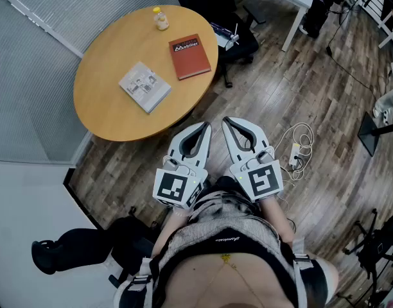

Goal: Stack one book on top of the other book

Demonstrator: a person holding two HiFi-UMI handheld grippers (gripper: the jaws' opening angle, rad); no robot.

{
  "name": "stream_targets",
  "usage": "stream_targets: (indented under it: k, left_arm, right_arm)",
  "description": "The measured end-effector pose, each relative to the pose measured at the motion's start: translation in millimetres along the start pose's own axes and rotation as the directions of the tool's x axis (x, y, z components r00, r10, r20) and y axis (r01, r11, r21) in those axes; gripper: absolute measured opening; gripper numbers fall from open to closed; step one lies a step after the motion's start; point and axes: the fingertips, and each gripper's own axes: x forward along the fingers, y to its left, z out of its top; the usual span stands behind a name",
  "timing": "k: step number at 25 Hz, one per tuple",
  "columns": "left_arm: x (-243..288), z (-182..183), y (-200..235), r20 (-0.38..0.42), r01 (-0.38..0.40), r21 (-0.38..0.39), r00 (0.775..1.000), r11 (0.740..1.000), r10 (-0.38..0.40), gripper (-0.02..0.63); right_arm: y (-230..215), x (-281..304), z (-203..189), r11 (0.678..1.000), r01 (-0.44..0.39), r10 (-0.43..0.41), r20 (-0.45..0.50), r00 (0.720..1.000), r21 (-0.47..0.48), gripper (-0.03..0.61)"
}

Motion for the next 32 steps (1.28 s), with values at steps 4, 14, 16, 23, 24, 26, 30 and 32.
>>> stream_targets:
  k: [4, 14, 16, 23, 24, 26, 30, 32]
  left_arm:
    - [0, 3, -6, 0.020, -0.003, -0.009, 1.000, 1.000, 0.003, 0.017]
    - [7, -3, -1, 0.020, -0.036, -0.048, 0.999, 0.998, 0.037, 0.017]
    - [9, -6, 8, 0.014, -0.049, -0.036, 0.999, 0.998, 0.050, 0.017]
    - [40, -9, 48, -0.004, -0.010, -0.045, 1.000, 0.999, 0.010, 0.017]
    - [47, -10, 55, -0.011, 0.004, -0.044, 1.000, 0.999, -0.004, 0.017]
    - [61, -13, 71, -0.026, 0.033, -0.054, 0.999, 0.998, -0.035, 0.017]
    - [84, -10, 102, -0.023, 0.076, -0.077, 0.997, 0.994, -0.078, 0.017]
    - [94, -7, 116, -0.018, 0.094, -0.090, 0.995, 0.991, -0.096, 0.017]
  right_arm:
    - [-6, -5, 1, 1.000, 0.011, -0.011, 0.012, 1.000, 0.001, 0.021]
    - [-7, 3, -8, 0.999, -0.047, 0.047, -0.018, 0.999, -0.001, 0.023]
    - [-7, 10, -11, 0.998, -0.055, 0.055, -0.016, 0.998, 0.006, 0.023]
    - [-24, 53, -15, 0.999, -0.028, 0.029, -0.011, 1.000, 0.020, 0.023]
    - [-28, 61, -15, 0.999, -0.022, 0.023, -0.011, 1.000, 0.029, 0.023]
    - [-36, 77, -16, 1.000, -0.004, 0.005, -0.012, 1.000, 0.028, 0.023]
    - [-52, 108, -18, 0.999, 0.042, -0.041, -0.018, 0.999, 0.017, 0.023]
    - [-58, 123, -21, 0.998, 0.054, -0.054, -0.025, 0.998, 0.013, 0.023]
